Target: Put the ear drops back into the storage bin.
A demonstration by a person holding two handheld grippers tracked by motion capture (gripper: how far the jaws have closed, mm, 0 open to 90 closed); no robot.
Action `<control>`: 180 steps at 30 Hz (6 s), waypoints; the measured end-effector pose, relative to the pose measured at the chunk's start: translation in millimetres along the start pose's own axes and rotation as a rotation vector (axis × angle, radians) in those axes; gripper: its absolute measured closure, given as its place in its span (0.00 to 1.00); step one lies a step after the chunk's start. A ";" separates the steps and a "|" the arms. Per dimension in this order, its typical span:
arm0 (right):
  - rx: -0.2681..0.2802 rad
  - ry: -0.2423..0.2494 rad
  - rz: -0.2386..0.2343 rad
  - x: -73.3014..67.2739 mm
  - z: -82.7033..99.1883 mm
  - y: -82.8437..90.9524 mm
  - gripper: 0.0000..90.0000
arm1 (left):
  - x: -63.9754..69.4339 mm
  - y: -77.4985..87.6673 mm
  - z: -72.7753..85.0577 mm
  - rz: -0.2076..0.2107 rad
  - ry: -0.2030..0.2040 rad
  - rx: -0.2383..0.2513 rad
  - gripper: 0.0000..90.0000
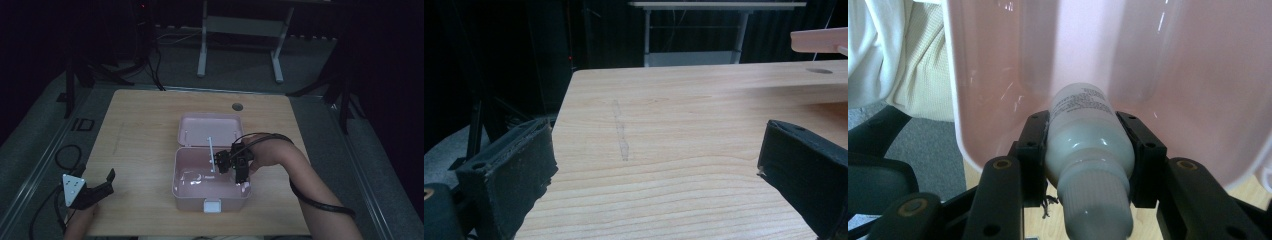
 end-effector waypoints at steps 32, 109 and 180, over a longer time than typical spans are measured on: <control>0.027 0.008 -0.046 -1.2 -9.2 -75.2 0.66 | -0.2 -0.1 0.2 0.000 0.000 -0.002 0.02; 0.364 -0.280 0.193 22.4 82.6 3.2 0.19 | 0.2 0.5 0.0 -0.001 -0.001 0.003 0.02; 0.924 -1.264 1.049 33.5 232.2 -113.7 0.15 | 0.3 0.6 0.0 0.003 0.001 0.002 0.02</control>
Point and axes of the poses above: each handheld gripper's, and its own axes: y roughly backward along the jaws, z roughly out of its underside, x roughly to its right, the point moved 8 cm from there along -y, roughly forward along the jaws, and after that the axes turned 8 degrees about x, right-handed, at the moved point
